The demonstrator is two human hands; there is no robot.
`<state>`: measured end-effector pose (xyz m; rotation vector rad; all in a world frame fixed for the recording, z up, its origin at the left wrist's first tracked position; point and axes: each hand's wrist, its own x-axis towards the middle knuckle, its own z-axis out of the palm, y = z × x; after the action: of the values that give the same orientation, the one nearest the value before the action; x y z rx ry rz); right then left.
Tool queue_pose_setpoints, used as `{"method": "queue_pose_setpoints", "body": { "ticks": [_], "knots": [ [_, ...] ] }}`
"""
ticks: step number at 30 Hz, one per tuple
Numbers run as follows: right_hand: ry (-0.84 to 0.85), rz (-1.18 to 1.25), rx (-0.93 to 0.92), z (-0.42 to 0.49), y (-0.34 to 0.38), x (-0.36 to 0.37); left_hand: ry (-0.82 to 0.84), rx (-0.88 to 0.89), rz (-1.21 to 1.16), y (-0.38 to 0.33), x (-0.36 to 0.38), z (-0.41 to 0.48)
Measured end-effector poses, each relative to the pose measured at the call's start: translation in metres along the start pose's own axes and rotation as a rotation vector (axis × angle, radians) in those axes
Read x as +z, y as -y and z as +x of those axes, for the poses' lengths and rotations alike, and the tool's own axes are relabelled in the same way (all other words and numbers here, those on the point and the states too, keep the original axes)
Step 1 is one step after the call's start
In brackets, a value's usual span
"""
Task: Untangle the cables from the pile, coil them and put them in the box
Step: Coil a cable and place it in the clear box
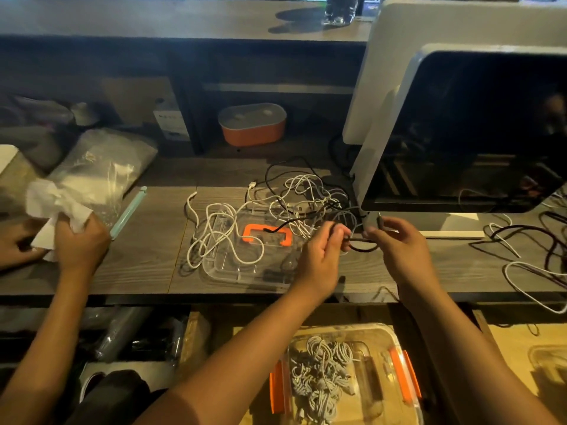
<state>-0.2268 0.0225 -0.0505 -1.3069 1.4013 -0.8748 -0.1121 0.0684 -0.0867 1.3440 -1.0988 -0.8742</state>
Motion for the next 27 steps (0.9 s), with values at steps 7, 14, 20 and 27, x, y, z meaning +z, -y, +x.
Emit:
{"method": "queue_pose_setpoints", "body": {
  "ticks": [7,14,20,27],
  "knots": [
    [-0.123,-0.26,-0.363,-0.001,-0.004,-0.011,0.103,-0.237,-0.002,0.019,0.002,-0.019],
    [0.071,-0.57,-0.412,-0.009,0.007,-0.012,-0.013,-0.079,0.096,-0.003,-0.008,-0.006],
    [0.274,-0.66,-0.612,-0.016,0.004,-0.014,0.341,-0.039,0.451,-0.017,-0.015,0.007],
    [0.321,-0.759,-0.472,-0.019,-0.001,-0.016,0.455,-0.156,0.644,-0.013,-0.023,0.0]
  ]
}}
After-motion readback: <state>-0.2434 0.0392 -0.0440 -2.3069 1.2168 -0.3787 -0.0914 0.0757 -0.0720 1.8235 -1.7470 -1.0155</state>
